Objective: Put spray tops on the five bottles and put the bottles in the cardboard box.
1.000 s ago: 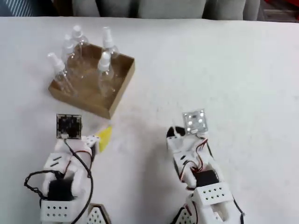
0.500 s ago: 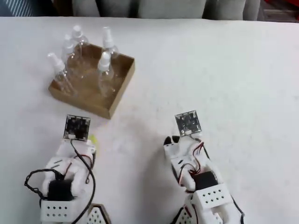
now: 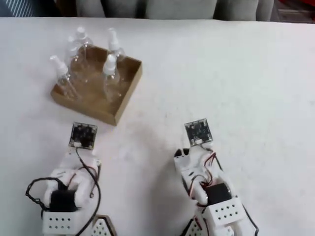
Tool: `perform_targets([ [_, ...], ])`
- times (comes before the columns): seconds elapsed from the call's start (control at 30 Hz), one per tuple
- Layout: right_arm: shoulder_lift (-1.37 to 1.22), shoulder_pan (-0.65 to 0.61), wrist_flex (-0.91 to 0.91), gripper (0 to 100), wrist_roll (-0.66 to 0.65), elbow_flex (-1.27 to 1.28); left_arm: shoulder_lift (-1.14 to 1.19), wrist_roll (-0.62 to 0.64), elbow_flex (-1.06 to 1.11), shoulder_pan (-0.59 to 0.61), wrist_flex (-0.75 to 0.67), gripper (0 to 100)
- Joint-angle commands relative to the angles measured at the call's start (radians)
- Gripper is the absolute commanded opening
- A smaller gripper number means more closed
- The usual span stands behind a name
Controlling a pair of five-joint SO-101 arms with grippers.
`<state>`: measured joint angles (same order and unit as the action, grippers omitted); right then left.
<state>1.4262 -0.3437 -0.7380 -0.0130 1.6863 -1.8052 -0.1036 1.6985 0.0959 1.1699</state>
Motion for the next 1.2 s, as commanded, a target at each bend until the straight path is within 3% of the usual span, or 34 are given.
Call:
perform_targets([
  [0.0,0.03,-0.005,-0.035,2.0,0.003,0.008,-0.013,-0.011,-0.006,0.005,0.048,2],
  [0.2,0.071,-0.005,-0.094,2.0,0.003,0.008,-0.013,-0.006,-0.006,0.007,0.12,2],
  [1.17,0.34,-0.007,-0.489,2.0,0.003,0.008,-0.013,-0.008,-0.006,0.007,0.117,2],
])
